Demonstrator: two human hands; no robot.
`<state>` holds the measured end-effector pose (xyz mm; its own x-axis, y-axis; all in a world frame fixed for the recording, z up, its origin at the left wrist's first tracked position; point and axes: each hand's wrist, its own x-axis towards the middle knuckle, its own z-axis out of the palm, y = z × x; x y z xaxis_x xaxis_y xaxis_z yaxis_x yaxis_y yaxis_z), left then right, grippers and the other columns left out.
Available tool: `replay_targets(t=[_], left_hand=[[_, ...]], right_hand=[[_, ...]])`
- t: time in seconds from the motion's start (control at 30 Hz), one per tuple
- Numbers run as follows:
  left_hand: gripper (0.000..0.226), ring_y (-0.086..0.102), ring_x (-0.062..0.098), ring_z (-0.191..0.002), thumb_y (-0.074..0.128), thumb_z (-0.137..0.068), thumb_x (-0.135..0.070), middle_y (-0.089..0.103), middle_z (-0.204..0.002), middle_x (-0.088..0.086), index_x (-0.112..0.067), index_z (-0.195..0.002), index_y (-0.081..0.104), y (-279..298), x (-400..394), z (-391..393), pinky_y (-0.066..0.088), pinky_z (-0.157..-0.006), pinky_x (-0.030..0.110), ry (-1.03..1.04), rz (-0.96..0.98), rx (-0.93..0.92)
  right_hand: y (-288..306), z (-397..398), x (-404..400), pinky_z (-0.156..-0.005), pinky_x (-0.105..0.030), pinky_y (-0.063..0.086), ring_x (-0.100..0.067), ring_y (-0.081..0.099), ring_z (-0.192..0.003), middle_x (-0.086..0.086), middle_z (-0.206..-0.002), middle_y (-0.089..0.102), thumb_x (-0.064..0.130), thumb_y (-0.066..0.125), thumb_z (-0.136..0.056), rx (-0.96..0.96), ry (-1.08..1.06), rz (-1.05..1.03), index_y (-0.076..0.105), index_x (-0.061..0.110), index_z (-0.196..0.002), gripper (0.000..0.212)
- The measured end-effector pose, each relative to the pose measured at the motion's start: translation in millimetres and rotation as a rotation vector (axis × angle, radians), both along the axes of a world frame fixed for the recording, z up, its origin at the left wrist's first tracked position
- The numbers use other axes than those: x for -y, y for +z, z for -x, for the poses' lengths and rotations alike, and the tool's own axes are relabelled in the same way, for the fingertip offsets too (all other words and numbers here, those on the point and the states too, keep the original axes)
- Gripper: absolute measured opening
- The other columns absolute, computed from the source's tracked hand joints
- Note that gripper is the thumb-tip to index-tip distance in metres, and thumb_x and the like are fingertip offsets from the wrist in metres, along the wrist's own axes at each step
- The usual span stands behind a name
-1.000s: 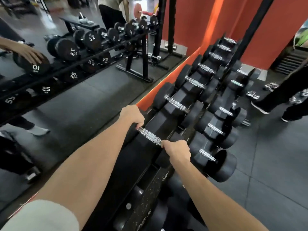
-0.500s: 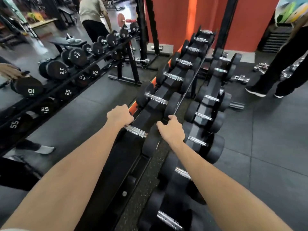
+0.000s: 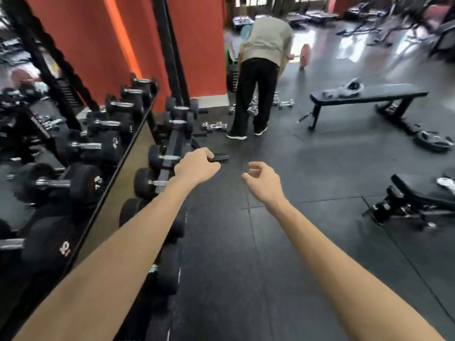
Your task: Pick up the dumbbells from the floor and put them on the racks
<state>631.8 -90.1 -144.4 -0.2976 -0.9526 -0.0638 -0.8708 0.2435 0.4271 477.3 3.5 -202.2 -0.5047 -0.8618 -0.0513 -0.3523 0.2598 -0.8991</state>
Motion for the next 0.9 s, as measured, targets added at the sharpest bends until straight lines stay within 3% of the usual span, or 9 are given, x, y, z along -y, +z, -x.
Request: replay_targets(t=[0.07,0.17,0.3,0.37,0.47,0.6,0.73,0.83,0.9], left_hand=[[0.043,0.06,0.022,-0.114,0.06,-0.08,-0.041,0.065,-0.124,-0.006,-0.04,-0.124,0.062,0,-40,84,0.045,-0.089,0.033,-0.087,-0.01,-0.029],[0.045,0.06,0.02,-0.111,0.061,-0.078,-0.043,0.066,-0.12,-0.009,-0.04,-0.122,0.061,-1,-104,202,0.045,-0.09,0.033,-0.237,-0.046,-0.062],[0.045,0.06,0.018,-0.107,0.061,-0.077,-0.043,0.067,-0.115,-0.012,-0.04,-0.122,0.061,4,-185,345,0.047,-0.094,0.035,-0.452,-0.081,-0.051],[0.045,0.058,0.016,-0.1,0.06,-0.077,-0.044,0.067,-0.106,-0.014,-0.041,-0.122,0.06,8,-219,413,0.048,-0.093,0.035,-0.561,-0.1,-0.056],[0.044,0.06,0.018,-0.107,0.061,-0.079,-0.045,0.067,-0.118,-0.012,-0.04,-0.122,0.061,11,-271,518,0.049,-0.096,0.038,-0.733,-0.116,-0.057],[0.036,0.06,0.022,-0.111,0.059,-0.08,-0.042,0.065,-0.123,-0.008,-0.04,-0.116,0.061,16,-342,648,0.05,-0.097,0.041,-0.93,-0.12,-0.043],[0.031,0.062,0.024,-0.112,0.06,-0.081,-0.038,0.068,-0.119,-0.007,-0.038,-0.111,0.066,23,-406,776,0.05,-0.095,0.036,-1.037,-0.08,-0.162],[0.028,0.062,0.021,-0.11,0.059,-0.081,-0.037,0.071,-0.109,-0.014,-0.04,-0.108,0.066,26,-456,858,0.05,-0.092,0.034,-1.141,-0.092,-0.235],[0.028,0.062,0.017,-0.107,0.059,-0.08,-0.037,0.071,-0.103,-0.02,-0.04,-0.107,0.065,25,-496,912,0.046,-0.087,0.031,-1.221,-0.113,-0.261]], right_hand=[[4,71,-52,-0.091,-0.025,0.049,-0.016,0.063,-0.117,0.0,-0.125,0.07,0.032,0.071,-0.085,0.018,-0.096,0.022,0.064,0.023,-0.13,0.046],[9,170,-135,-0.073,-0.016,0.048,-0.012,0.062,-0.115,0.005,-0.121,0.069,0.035,0.073,-0.083,0.024,-0.251,0.04,0.065,0.024,-0.128,0.048],[15,288,-241,-0.101,-0.037,0.051,-0.015,0.065,-0.114,0.0,-0.121,0.071,0.029,0.072,-0.084,0.037,-0.479,0.048,0.065,0.02,-0.128,0.046],[18,342,-289,-0.103,-0.036,0.05,-0.015,0.066,-0.111,-0.001,-0.12,0.072,0.028,0.072,-0.085,0.048,-0.604,0.067,0.066,0.019,-0.128,0.044],[21,419,-359,-0.097,-0.028,0.049,-0.011,0.066,-0.103,0.001,-0.116,0.073,0.028,0.073,-0.083,0.059,-0.785,0.078,0.068,0.021,-0.124,0.042],[26,517,-438,-0.092,-0.034,0.056,-0.009,0.067,-0.102,0.007,-0.109,0.072,0.028,0.072,-0.082,0.071,-0.943,0.081,0.067,0.022,-0.126,0.044],[28,610,-505,-0.082,-0.028,0.055,-0.012,0.067,-0.106,0.004,-0.12,0.071,0.029,0.071,-0.085,0.062,-1.129,0.113,0.066,0.023,-0.127,0.043],[34,667,-553,-0.082,-0.031,0.056,-0.014,0.068,-0.104,0.004,-0.118,0.072,0.028,0.071,-0.084,0.09,-1.269,0.154,0.066,0.024,-0.125,0.042],[36,706,-588,-0.075,-0.024,0.051,-0.013,0.067,-0.105,0.006,-0.114,0.073,0.029,0.071,-0.082,0.1,-1.35,0.198,0.066,0.025,-0.124,0.042]])
